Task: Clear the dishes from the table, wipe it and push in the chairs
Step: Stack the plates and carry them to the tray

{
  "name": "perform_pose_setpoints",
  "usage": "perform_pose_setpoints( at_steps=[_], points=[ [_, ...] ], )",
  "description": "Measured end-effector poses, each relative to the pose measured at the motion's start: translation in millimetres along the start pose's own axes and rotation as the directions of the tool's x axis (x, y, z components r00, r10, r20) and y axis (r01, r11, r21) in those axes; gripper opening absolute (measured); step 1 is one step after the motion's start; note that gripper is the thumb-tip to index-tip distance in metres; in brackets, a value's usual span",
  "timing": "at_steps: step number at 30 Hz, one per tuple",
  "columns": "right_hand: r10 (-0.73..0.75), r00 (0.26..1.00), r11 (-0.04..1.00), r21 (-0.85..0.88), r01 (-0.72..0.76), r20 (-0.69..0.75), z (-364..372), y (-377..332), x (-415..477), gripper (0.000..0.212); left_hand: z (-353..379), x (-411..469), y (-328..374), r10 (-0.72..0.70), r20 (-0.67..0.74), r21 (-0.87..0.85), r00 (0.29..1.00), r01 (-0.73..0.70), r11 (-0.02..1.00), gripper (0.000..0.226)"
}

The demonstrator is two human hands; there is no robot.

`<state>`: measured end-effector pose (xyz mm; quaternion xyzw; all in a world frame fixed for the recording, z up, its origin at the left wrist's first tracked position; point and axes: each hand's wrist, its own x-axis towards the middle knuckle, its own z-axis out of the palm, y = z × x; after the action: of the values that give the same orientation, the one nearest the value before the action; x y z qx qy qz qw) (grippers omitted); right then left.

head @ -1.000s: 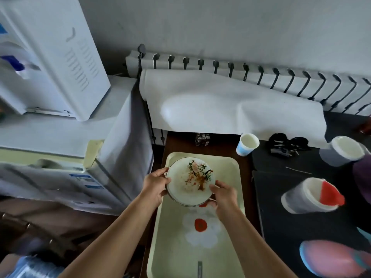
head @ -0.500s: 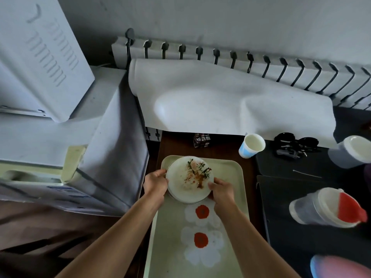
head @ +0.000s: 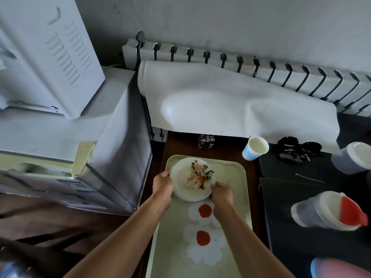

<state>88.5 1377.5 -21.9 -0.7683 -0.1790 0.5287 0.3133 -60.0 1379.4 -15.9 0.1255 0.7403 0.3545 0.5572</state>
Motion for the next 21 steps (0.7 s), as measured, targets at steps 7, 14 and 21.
perform_pose_setpoints(
  at_steps=[7,14,21],
  points=[
    [-0.034,0.999,0.999,0.015,0.034,0.008,-11,-4,-17,0.028,-16,-17,3,-0.033,0.142,-0.15,0.989,0.055,0.987,0.027],
    [-0.076,0.995,0.992,0.101,0.07,0.059,-38,0,-70,0.038,-37,-85,1,0.019,0.164,-0.298,0.986,0.031,0.954,0.031],
    [-0.197,0.953,0.975,0.149,0.165,0.229,-89,27,-157,0.047,-74,-189,-40,0.117,0.127,-0.483,0.985,-0.042,0.874,0.04]
  ],
)
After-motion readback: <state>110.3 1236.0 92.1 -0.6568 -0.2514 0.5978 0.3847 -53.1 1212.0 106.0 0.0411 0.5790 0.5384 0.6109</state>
